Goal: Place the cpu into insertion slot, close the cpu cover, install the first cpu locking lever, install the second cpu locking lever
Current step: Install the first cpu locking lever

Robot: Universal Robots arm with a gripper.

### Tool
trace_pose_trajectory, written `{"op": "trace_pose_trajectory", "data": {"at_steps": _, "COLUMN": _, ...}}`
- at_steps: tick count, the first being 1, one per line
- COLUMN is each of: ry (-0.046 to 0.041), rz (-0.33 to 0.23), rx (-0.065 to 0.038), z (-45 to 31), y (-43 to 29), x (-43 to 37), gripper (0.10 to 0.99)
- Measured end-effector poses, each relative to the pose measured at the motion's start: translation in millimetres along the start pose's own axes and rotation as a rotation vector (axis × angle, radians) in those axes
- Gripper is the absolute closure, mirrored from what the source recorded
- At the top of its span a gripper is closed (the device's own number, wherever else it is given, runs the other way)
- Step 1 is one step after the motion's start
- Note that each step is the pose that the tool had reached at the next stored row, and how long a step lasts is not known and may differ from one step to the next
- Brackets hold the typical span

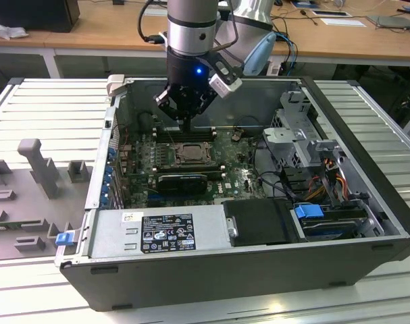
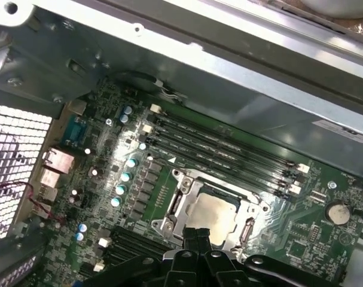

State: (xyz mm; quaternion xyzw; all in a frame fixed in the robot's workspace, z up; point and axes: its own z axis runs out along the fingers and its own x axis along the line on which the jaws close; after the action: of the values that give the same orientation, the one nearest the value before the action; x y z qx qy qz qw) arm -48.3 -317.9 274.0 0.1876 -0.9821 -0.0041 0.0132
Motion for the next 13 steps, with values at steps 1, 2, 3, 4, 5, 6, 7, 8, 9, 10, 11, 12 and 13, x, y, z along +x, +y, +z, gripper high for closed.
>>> {"op": "trace_pose_trajectory", "data": {"at_steps": 1, "ry": 0.0, "rz": 0.0, "rx": 0.0, "z": 0.0, "y": 0.5, "x": 1.1, "gripper": 0.98}}
{"op": "trace_pose_trajectory", "data": {"at_steps": 2, "ry": 0.0001, "rz": 0.0, "rx": 0.0, "z": 0.0, "y": 1.1, "x": 2.7, "gripper": 0.98}}
{"op": "trace_pose_trajectory", "data": {"at_steps": 3, "ry": 0.0001, "rz": 0.0, "rx": 0.0, "z": 0.1, "y": 1.7, "x": 4.3, "gripper": 0.98}}
{"op": "trace_pose_trajectory", "data": {"at_steps": 4, "ry": 0.0, "rz": 0.0, "rx": 0.0, "z": 0.2, "y": 2.5, "x": 6.3, "gripper": 0.98}}
{"op": "trace_pose_trajectory", "data": {"at_steps": 5, "ry": 0.0001, "rz": 0.0, "rx": 0.0, "z": 0.2, "y": 3.5, "x": 8.9, "gripper": 0.98}}
{"op": "trace_pose_trajectory", "data": {"at_steps": 6, "ry": 0.0, "rz": 0.0, "rx": 0.0, "z": 0.3, "y": 4.1, "x": 10.5, "gripper": 0.98}}
{"op": "trace_pose_trajectory", "data": {"at_steps": 7, "ry": -0.0002, "rz": 0.0, "rx": 0.0, "z": 0.4, "y": 4.7, "x": 11.9, "gripper": 0.98}}
{"op": "trace_pose_trajectory", "data": {"at_steps": 8, "ry": -0.0002, "rz": 0.003, "rx": 0.0, "z": 0.4, "y": 5.0, "x": 12.4, "gripper": 0.98}}
{"op": "trace_pose_trajectory", "data": {"at_steps": 9, "ry": -0.0002, "rz": 0.007, "rx": 0.0, "z": 0.4, "y": 5.0, "x": 12.5, "gripper": 0.98}}
{"op": "trace_pose_trajectory", "data": {"at_steps": 10, "ry": -0.0002, "rz": 0.017, "rx": 0.0, "z": 0.4, "y": 5.0, "x": 12.6, "gripper": 0.98}}
{"op": "trace_pose_trajectory", "data": {"at_steps": 11, "ry": -0.0005, "rz": 0.033, "rx": -0.001, "z": 0.4, "y": 5.0, "x": 12.6, "gripper": 0.98}}
{"op": "trace_pose_trajectory", "data": {"at_steps": 12, "ry": -0.0007, "rz": 0.051, "rx": -0.001, "z": 0.4, "y": 5.0, "x": 12.6, "gripper": 0.98}}
{"op": "trace_pose_trajectory", "data": {"at_steps": 13, "ry": -0.001, "rz": 0.07, "rx": -0.002, "z": 0.5, "y": 5.0, "x": 12.6, "gripper": 0.98}}
